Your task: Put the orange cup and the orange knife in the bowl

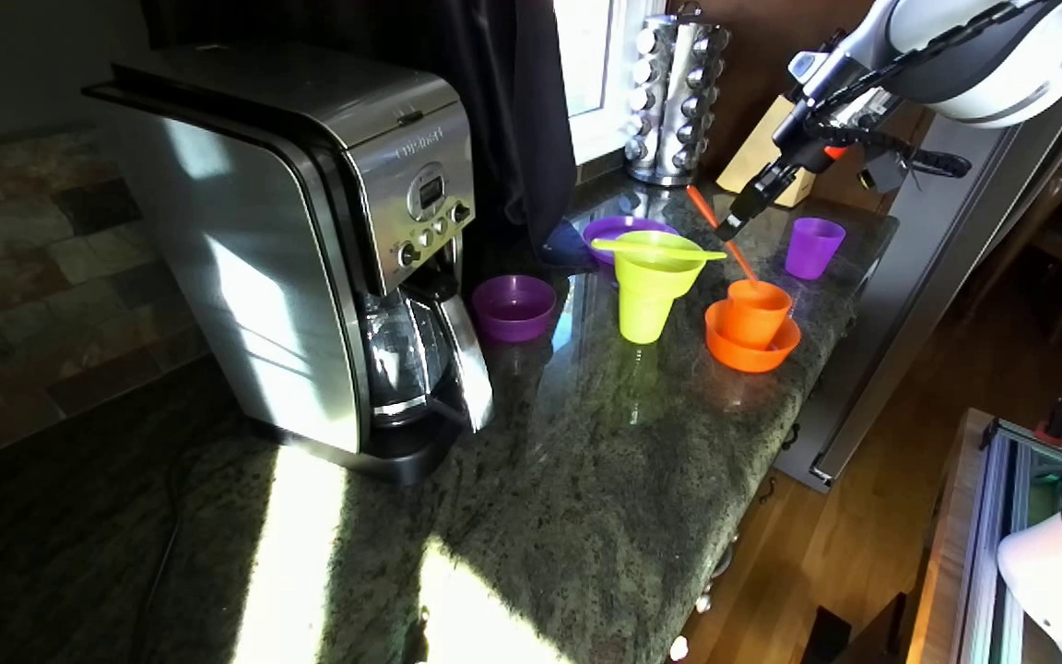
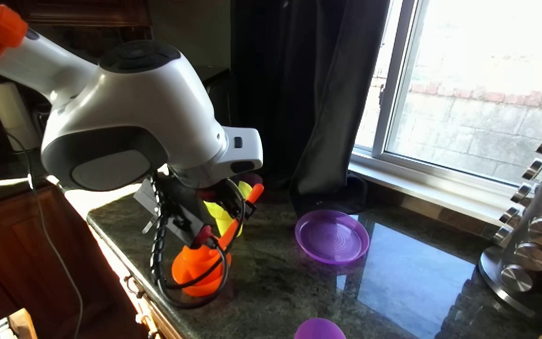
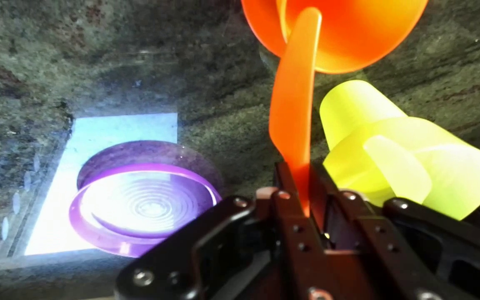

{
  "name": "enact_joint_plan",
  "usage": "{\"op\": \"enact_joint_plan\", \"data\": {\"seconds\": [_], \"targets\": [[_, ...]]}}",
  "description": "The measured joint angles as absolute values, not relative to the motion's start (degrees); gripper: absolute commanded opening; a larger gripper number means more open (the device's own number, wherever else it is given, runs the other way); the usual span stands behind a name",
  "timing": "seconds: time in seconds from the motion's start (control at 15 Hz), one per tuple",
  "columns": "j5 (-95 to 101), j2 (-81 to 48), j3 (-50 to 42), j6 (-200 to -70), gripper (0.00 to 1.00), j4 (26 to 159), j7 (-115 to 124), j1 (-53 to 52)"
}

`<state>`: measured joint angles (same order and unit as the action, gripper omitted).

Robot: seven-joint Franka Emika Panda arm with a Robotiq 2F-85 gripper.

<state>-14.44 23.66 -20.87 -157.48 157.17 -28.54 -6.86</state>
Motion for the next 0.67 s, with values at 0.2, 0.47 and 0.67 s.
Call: {"op": "enact_joint_plan", "data": {"seconds": [0.2, 0.47, 0.67], "targets": [[-14.45, 23.43, -20.87, -157.25, 0.04, 157.17, -28.65, -7.13], [-14.45, 23.39, -20.74, -156.67, 0.04, 157.19, -29.23, -7.84], [-14.45, 23.38, -20.53, -155.24, 0.04, 157.18, -29.36, -7.98]]}}
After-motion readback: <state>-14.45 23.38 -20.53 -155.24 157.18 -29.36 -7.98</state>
